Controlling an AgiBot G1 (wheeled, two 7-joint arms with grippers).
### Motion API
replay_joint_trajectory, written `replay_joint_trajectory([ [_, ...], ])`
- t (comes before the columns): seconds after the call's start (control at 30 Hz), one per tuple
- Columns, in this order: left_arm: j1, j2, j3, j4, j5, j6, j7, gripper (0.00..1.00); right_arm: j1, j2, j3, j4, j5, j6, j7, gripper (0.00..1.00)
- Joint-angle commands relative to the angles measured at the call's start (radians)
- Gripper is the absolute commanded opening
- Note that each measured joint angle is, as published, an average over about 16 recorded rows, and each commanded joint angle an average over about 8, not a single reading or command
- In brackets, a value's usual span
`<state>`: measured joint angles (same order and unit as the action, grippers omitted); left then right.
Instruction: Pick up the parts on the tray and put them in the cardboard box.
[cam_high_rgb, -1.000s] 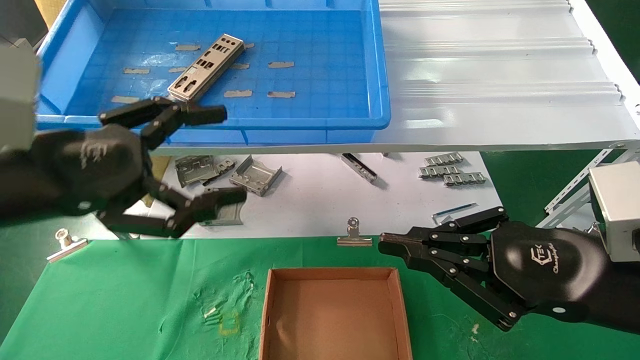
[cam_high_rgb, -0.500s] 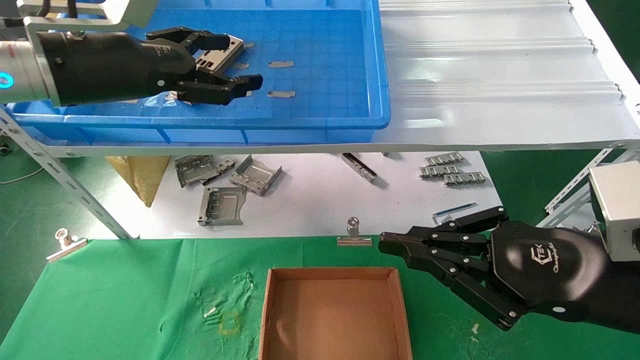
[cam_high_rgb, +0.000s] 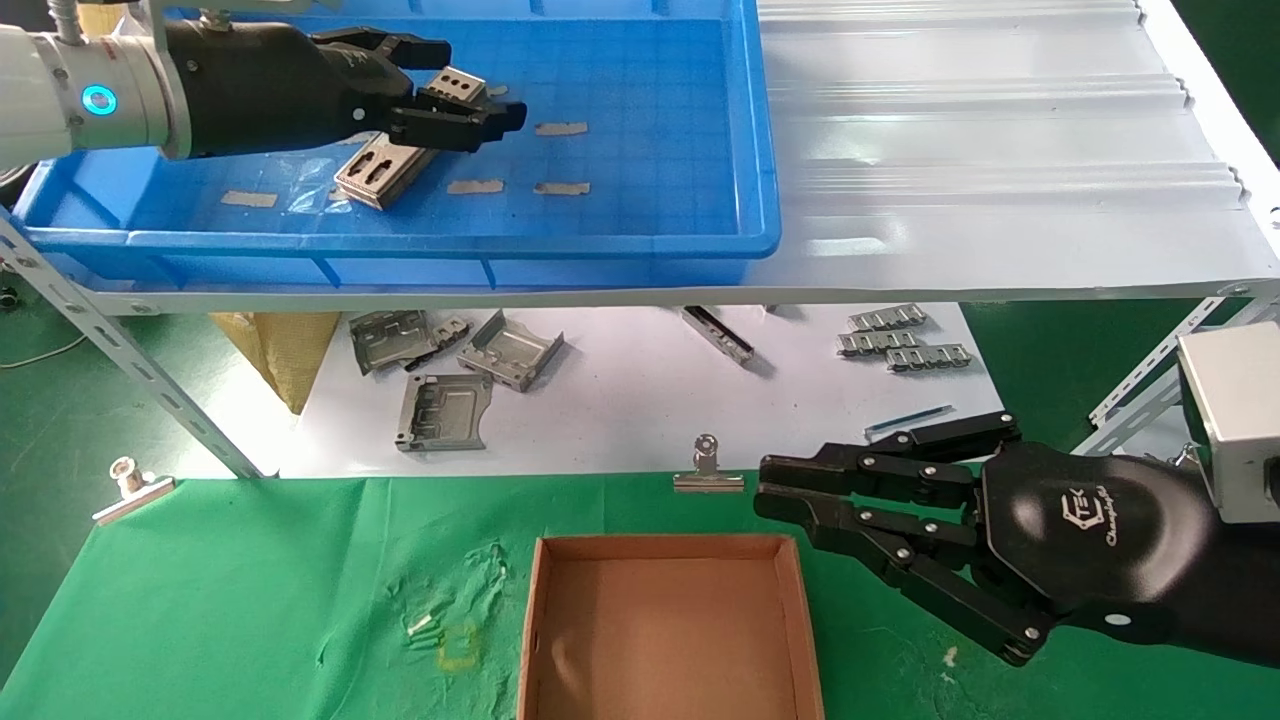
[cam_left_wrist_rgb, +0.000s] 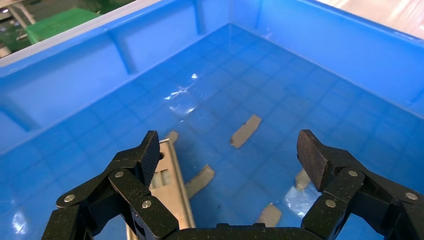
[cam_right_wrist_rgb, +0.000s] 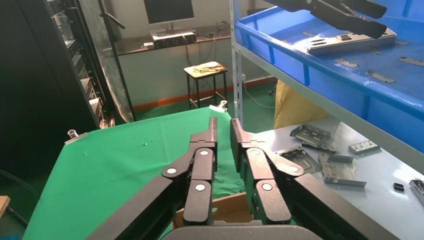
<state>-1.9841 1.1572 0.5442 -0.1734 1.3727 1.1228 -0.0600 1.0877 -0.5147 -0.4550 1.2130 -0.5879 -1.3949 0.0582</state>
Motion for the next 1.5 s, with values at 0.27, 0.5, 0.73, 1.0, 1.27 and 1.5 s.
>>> replay_joint_trajectory([
  [0.27,-0.037,0.017,0.010,0.094,0.018,-0.035,0.029,1.00,0.000,0.000,0.000,0.000,0.000,0.000,0.000,1.00],
  [0.5,-0.049,0.026,0.013,0.130,0.024,-0.063,0.032,0.73,0.000,0.000,0.000,0.000,0.000,0.000,0.000,1.00],
  [0.73,-0.055,0.032,0.013,0.148,0.024,-0.079,0.033,0.01,0.000,0.000,0.000,0.000,0.000,0.000,0.000,1.00],
  [1.0,-0.058,0.033,0.014,0.163,0.026,-0.093,0.032,0.00,0.000,0.000,0.000,0.000,0.000,0.000,0.000,1.00],
  [1.27,-0.061,0.032,0.015,0.172,0.027,-0.106,0.024,0.00,0.000,0.000,0.000,0.000,0.000,0.000,0.000,1.00],
  [1.5,-0.061,0.034,0.016,0.175,0.028,-0.112,0.020,0.00,0.000,0.000,0.000,0.000,0.000,0.000,0.000,1.00],
])
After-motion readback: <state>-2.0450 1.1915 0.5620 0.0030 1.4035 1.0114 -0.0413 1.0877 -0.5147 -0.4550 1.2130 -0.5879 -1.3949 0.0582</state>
